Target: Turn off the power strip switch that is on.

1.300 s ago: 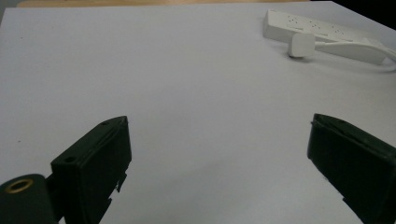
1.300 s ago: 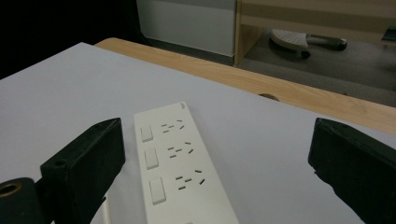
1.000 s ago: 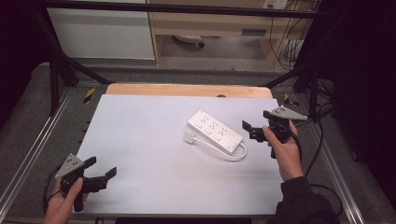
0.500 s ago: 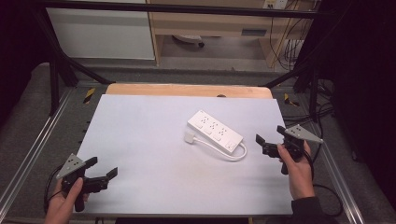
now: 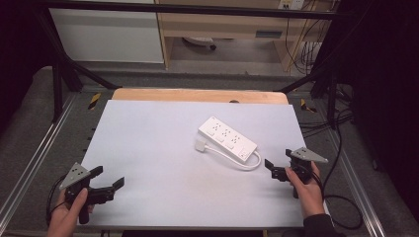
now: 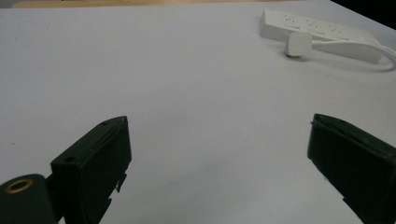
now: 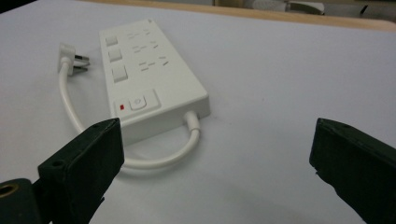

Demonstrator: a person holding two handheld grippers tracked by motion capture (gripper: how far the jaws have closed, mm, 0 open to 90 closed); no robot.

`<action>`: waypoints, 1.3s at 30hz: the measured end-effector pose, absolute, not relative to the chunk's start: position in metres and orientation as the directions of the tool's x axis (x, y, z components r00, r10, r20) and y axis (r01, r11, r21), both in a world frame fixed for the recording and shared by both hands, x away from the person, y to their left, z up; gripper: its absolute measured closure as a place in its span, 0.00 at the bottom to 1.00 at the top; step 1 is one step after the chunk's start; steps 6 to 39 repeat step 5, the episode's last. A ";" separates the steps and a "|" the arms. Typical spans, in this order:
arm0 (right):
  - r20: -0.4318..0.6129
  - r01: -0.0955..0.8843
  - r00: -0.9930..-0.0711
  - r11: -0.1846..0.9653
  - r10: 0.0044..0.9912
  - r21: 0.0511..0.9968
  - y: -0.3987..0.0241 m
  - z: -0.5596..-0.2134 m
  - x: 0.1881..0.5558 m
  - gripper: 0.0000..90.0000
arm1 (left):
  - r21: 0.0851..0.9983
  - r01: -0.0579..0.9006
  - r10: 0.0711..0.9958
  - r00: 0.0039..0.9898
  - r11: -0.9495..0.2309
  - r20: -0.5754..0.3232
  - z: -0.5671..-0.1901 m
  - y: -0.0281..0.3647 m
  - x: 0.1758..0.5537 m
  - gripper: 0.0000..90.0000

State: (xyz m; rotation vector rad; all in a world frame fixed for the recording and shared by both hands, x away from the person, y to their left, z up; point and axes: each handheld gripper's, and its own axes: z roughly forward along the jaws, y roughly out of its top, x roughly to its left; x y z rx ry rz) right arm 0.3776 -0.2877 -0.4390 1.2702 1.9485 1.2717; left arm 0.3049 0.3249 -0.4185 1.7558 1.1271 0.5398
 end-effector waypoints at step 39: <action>0.076 0.491 -0.427 0.160 0.901 0.856 -0.287 -0.449 0.380 0.04 | 0.884 0.449 0.868 0.483 -0.128 -0.119 -0.418 0.324 0.305 0.07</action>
